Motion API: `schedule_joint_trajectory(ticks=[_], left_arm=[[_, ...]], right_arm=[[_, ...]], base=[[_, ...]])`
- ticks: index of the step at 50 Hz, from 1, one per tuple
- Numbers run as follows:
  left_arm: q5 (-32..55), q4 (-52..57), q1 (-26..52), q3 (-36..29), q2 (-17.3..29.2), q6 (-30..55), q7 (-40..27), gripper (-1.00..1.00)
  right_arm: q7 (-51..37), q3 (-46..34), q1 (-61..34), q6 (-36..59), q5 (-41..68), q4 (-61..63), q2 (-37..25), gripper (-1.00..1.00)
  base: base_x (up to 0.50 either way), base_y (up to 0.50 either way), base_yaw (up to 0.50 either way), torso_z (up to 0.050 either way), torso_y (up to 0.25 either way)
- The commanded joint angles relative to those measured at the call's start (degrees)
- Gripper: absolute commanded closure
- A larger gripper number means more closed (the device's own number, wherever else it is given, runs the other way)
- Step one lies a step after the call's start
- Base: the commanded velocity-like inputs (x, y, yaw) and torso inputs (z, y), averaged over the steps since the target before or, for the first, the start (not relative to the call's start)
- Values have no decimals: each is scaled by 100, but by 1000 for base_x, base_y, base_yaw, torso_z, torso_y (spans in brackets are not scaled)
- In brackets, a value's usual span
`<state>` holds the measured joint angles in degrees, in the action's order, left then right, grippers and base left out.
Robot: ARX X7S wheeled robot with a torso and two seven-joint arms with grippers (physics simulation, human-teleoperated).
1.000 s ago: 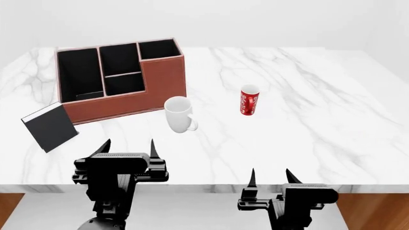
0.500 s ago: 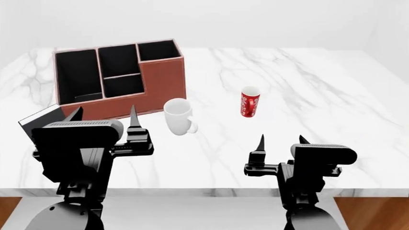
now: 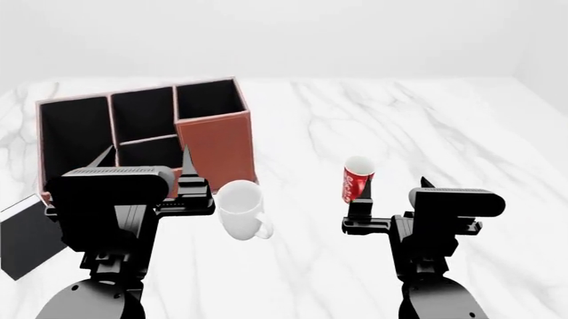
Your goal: Pick up the red mug and place it to the right of the caddy.
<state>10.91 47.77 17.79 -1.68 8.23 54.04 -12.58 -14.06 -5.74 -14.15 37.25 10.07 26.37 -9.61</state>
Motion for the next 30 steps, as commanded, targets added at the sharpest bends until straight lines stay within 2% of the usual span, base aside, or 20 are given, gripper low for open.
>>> schedule_joint_trajectory(ticks=[1,26,30], left_arm=[[32,-8,8,-22,43,-28,-58,-100],[186,38,8,23,106,-30,-132,-100],[218,27,17,38,109,-23,-141,-100]], right_arm=[[-39,-60,-38,14,5,-9,-55,-100],[-64,-182,-46,1,66,-24,-139,-100],[-46,-213,-45,-22,85,-40,-152,-100]], base=[[500,0,0,0,0],[498,0,0,0,1],[31,0,0,0,3]])
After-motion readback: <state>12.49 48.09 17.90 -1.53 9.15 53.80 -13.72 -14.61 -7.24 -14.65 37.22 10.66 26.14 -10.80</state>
